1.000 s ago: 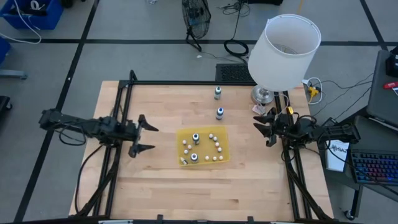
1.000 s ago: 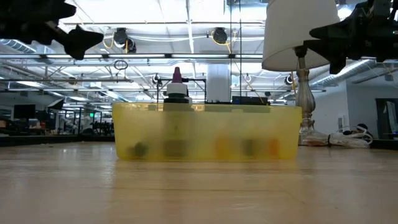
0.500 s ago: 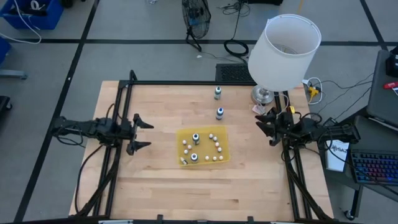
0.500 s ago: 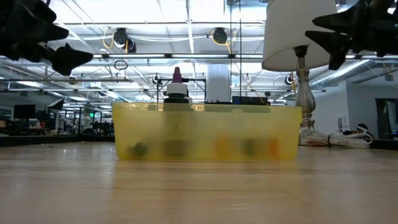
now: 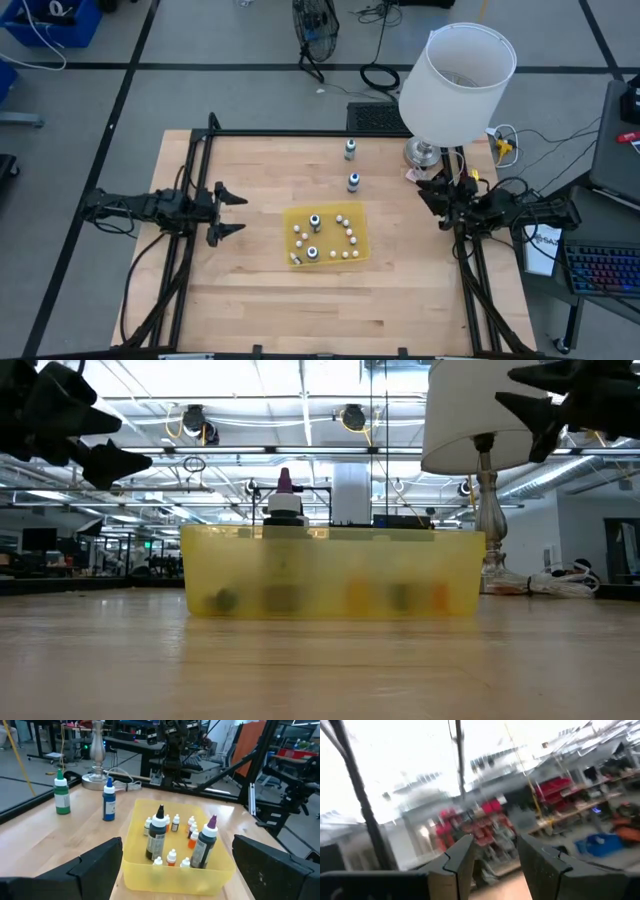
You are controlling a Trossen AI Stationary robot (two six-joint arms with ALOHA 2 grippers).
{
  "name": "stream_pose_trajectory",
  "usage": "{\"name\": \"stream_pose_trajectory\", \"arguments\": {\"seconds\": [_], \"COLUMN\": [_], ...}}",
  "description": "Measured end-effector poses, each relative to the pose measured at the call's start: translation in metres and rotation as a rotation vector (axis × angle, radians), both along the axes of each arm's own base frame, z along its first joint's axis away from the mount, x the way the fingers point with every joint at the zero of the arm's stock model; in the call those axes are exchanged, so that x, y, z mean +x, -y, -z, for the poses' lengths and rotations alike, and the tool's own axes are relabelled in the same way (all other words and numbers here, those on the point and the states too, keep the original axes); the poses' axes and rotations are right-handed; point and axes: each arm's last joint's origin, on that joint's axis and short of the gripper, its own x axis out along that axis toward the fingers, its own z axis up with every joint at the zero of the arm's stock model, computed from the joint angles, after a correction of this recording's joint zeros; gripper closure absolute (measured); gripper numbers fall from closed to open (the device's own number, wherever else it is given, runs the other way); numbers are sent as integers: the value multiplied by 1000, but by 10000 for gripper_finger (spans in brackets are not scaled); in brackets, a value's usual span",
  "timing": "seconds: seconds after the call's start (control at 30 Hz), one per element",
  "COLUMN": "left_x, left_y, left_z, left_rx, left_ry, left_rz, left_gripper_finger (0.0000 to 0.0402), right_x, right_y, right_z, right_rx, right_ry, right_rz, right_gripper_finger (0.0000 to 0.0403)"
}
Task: Pick & Place food coloring
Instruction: Put the big green food coloring bottle into the yellow container
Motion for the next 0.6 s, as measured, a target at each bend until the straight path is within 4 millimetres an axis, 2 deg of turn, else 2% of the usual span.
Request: {"name": "stream_pose_trajectory", "arguments": {"seconds": [0.07,0.1,0.2,0.33,0.4,0.47,0.6], "left_x": [0,0,0,0,0,0,0], "left_y": [0,0,0,0,0,0,0], "left_z": [0,0,0,0,0,0,0], "left_rx": [1,0,0,0,-1,-1,-1], "left_ry": [-1,0,0,0,1,0,2], "left_rz": [0,0,0,0,0,0,0], "left_gripper_finger": [30,31,34,30,26,26,30], "right_x": [6,10,30,93,126,159,218], "right_y": [0,0,1,5,15,30,73], "right_z": [-1,-9,-48,-95,-119,-140,-155], "right_rx": [-30,-43,-53,-85,-86,-49,45], "right_ry": [-83,-122,-238,-581,-782,-958,-1222], "right_rz": [22,38,125,169,182,190,150], "right_gripper_finger": [261,261,261,261,261,261,252]}}
